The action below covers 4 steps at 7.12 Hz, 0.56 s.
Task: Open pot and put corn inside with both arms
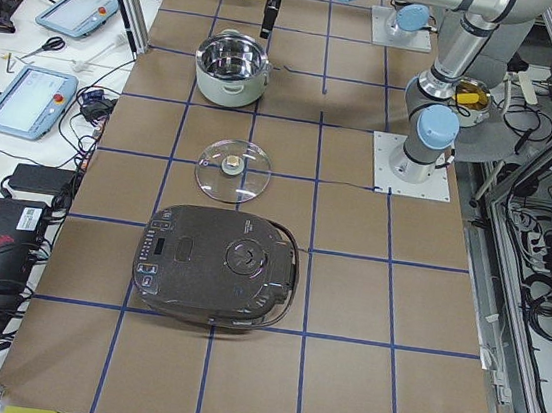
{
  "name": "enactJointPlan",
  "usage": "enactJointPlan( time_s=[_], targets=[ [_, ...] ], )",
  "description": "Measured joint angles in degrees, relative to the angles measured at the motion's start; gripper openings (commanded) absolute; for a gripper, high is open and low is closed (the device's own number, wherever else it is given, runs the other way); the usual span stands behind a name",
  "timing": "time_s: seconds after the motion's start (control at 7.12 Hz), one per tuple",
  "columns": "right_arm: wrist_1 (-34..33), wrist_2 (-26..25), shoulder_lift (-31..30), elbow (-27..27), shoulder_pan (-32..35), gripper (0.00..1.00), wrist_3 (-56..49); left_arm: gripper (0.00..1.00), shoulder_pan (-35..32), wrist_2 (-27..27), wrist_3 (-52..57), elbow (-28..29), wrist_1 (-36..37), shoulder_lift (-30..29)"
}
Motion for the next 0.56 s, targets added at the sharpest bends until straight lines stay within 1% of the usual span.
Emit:
enactJointPlan(
  time_s=[0.28,0.56],
  targets=[
    [1.9,0.5,-0.4,-3.0,8.9,0.10,12.3,1.00,0.0,-0.7,0.0,0.0,-0.1,-0.1],
    [2.0,1.1,0.1,-5.6,17.5,0.10,20.4,1.00,0.0,-0.8,0.1,-0.6,-0.3,0.5]
  ],
)
